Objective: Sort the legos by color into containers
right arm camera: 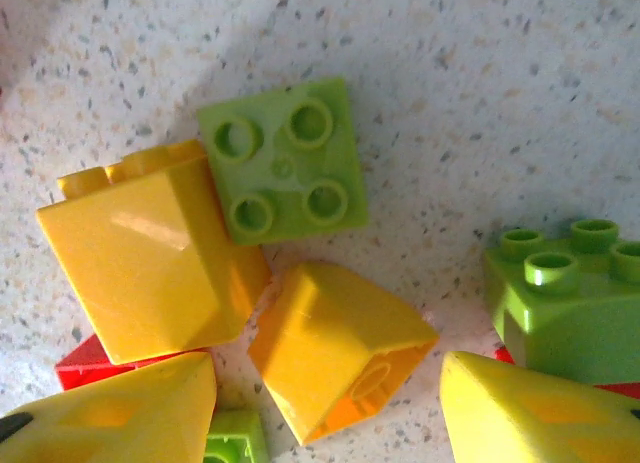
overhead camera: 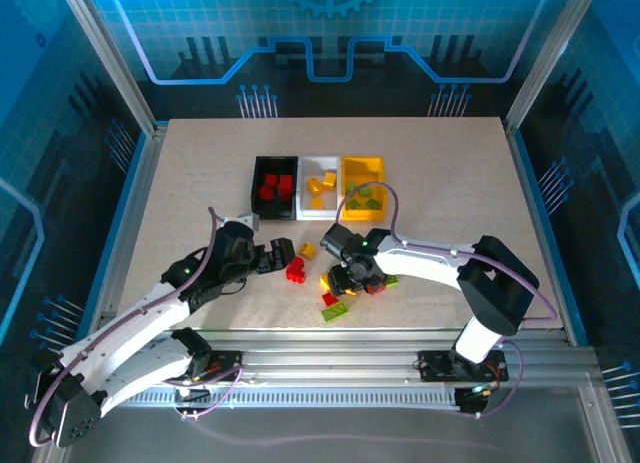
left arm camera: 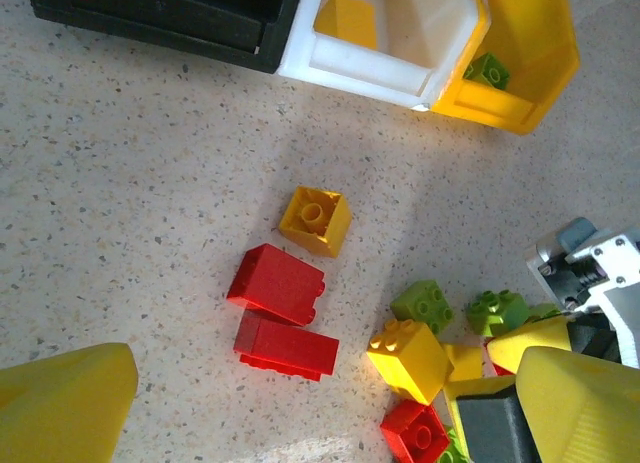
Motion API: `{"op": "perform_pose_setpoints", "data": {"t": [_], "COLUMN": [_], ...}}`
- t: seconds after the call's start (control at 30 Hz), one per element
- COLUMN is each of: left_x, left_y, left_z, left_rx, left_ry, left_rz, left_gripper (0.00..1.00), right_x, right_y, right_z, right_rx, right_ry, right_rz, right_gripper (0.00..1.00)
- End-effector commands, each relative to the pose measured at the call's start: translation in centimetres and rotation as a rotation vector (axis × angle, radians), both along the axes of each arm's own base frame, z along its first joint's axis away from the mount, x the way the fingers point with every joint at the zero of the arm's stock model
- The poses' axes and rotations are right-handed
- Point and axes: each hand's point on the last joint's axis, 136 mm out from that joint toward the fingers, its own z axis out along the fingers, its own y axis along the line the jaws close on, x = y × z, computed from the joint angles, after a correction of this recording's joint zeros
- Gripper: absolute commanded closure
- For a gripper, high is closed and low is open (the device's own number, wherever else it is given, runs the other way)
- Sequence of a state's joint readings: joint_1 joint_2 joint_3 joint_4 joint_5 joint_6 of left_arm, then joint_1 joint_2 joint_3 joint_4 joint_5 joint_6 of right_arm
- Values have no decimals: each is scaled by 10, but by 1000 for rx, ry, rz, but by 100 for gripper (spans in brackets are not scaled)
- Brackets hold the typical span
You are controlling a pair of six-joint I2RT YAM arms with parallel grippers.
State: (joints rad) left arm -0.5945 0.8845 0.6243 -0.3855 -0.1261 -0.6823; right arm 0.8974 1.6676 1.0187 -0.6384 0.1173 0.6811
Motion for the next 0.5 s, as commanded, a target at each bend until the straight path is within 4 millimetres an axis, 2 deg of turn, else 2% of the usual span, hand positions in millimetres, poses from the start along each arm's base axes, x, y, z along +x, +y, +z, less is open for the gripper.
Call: {"op": "perform_pose_setpoints", "data": {"t": [0.0, 0.2, 0.47], "left_x": [-3, -3, -2], "left_y": [10, 13, 13], "left_z": [-9, -10, -15], "left_rx": [29, 38, 24], "left_ry": [19, 25, 38], "left_rz": [24, 33, 43], "left_gripper": [1, 1, 1], "right_x": [6, 7, 10], "right_y": [-16, -22, -18], "right_z": [-16, -23, -2], "right_rx": [-91, -150, -110], "right_ry": [6, 8, -85], "right_rz": [-42, -21, 70], "right_gripper": [38, 42, 47]}}
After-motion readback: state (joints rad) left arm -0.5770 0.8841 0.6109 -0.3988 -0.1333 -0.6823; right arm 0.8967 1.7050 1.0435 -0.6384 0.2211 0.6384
